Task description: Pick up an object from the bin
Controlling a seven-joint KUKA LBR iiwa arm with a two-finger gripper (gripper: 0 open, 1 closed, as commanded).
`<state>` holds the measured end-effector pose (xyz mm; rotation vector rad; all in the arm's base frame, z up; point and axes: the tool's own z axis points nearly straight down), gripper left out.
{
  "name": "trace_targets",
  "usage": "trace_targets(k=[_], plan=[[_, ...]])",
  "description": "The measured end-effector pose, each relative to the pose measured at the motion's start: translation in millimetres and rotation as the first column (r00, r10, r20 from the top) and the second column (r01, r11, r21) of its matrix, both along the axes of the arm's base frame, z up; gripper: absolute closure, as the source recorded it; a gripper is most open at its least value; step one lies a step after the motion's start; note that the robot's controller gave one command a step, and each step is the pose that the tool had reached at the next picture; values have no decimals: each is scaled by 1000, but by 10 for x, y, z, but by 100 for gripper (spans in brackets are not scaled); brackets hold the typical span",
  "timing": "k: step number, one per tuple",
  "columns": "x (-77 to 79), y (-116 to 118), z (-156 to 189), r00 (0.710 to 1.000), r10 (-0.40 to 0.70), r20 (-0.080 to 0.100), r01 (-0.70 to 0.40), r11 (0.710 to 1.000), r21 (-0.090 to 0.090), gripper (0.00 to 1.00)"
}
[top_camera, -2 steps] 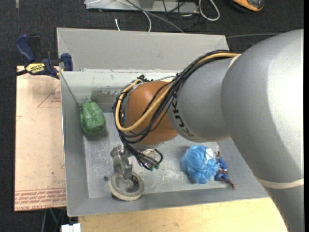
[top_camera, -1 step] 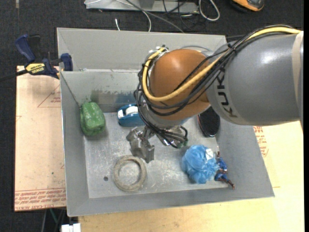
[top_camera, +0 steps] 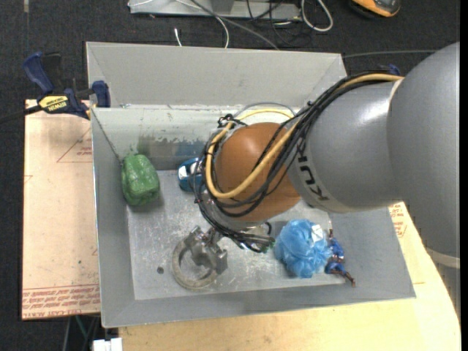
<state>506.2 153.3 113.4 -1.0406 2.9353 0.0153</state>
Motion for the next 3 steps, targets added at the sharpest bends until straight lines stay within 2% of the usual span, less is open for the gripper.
trace_targets(k=[1, 2, 3], plan=[[50, 259, 146, 999, -32, 9, 32, 999, 4, 100], [-4, 94, -68, 1000, 16, -2, -16, 1000, -1, 100], [-2, 248, 294, 999, 37, 18, -37, 999, 7, 100]])
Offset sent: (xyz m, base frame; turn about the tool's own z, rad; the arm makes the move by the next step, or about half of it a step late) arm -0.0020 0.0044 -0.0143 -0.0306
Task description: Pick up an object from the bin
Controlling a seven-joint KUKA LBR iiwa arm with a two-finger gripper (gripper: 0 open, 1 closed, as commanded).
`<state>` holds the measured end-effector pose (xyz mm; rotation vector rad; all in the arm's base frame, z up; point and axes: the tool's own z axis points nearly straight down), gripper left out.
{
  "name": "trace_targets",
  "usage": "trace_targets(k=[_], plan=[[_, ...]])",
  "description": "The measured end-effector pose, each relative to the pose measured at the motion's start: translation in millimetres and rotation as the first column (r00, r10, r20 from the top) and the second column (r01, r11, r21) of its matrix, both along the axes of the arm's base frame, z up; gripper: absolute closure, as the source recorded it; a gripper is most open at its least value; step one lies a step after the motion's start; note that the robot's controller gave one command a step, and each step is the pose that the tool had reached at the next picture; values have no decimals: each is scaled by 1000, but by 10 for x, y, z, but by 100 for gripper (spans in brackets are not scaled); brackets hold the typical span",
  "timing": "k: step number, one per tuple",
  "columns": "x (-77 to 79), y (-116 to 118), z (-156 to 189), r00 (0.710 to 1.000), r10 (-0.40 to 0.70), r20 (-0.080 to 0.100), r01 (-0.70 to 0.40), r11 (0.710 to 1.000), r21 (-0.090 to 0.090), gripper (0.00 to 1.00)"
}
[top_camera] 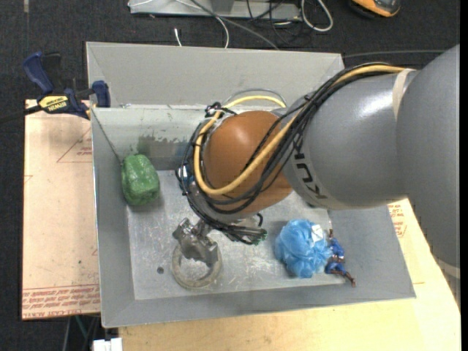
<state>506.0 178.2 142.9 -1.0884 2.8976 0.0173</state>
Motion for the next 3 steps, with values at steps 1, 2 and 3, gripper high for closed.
trace_targets(k=[1, 2, 3], plan=[[58, -1, 752, 1000, 0, -11, 0, 1000, -6, 100], [11, -57, -36, 999, 40, -7, -40, 999, -2, 100], [-70, 131, 574, 999, 45, 4, -45, 999, 0, 100]])
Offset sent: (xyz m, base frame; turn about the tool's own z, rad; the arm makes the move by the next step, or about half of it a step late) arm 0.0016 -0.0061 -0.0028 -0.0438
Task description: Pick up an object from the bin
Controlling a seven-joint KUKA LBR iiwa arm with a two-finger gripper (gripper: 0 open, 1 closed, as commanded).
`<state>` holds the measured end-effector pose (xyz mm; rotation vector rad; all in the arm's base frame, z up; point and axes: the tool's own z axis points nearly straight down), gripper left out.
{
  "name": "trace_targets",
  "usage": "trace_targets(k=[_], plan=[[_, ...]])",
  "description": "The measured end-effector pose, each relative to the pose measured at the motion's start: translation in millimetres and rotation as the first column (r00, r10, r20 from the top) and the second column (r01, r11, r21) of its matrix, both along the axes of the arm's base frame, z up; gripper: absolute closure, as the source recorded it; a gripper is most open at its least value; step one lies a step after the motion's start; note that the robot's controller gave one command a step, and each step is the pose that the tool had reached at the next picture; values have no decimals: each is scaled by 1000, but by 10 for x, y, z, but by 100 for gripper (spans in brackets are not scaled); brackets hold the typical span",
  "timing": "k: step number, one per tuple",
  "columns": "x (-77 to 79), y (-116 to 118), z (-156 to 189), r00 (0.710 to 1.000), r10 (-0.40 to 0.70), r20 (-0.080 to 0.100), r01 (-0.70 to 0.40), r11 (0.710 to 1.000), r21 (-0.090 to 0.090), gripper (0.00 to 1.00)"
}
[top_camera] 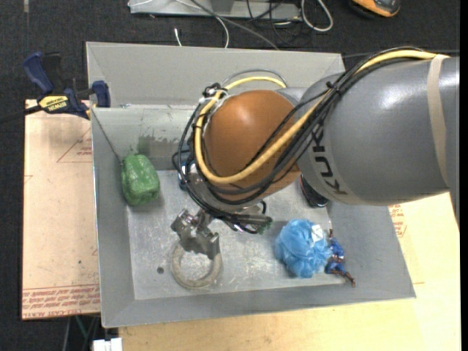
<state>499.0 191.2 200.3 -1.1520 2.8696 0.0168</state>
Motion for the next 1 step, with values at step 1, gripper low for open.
trace_targets(k=[1], plan=[[27, -52, -120, 1000, 6, -3, -6, 1000, 0, 100]])
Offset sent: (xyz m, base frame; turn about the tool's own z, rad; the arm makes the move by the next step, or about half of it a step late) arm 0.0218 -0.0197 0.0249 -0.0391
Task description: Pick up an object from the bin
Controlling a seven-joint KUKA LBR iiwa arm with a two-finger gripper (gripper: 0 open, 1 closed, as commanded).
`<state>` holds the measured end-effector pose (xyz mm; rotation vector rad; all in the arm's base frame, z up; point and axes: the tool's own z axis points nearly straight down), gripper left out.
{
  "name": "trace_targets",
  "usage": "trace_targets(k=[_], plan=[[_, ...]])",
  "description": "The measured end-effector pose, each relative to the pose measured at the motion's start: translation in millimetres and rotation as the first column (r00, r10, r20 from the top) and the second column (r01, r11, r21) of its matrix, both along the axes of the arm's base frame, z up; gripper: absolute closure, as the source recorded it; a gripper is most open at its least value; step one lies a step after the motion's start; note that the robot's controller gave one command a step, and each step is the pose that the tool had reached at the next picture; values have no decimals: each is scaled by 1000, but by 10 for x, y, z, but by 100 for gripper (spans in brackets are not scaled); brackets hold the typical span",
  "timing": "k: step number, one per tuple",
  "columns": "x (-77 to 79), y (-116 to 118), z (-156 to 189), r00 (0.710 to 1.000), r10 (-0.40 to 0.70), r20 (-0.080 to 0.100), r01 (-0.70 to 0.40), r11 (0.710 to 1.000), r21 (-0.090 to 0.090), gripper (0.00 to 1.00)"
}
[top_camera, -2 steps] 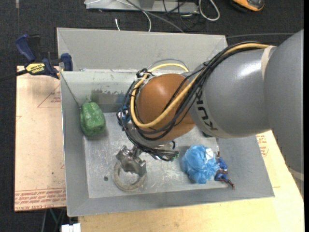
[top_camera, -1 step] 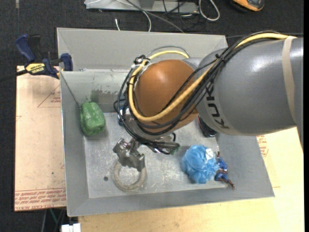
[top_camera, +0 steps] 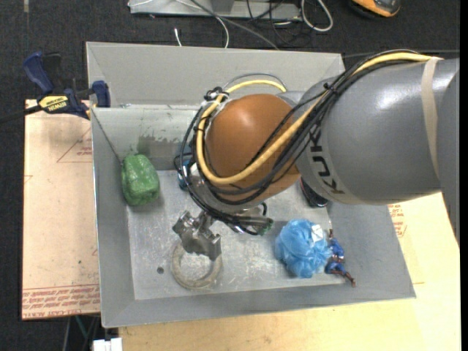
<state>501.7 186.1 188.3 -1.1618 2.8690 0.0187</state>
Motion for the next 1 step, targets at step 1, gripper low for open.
trace_targets(k=[1], plan=[[206, -142, 379, 1000, 29, 9, -29, 1000, 2, 100]])
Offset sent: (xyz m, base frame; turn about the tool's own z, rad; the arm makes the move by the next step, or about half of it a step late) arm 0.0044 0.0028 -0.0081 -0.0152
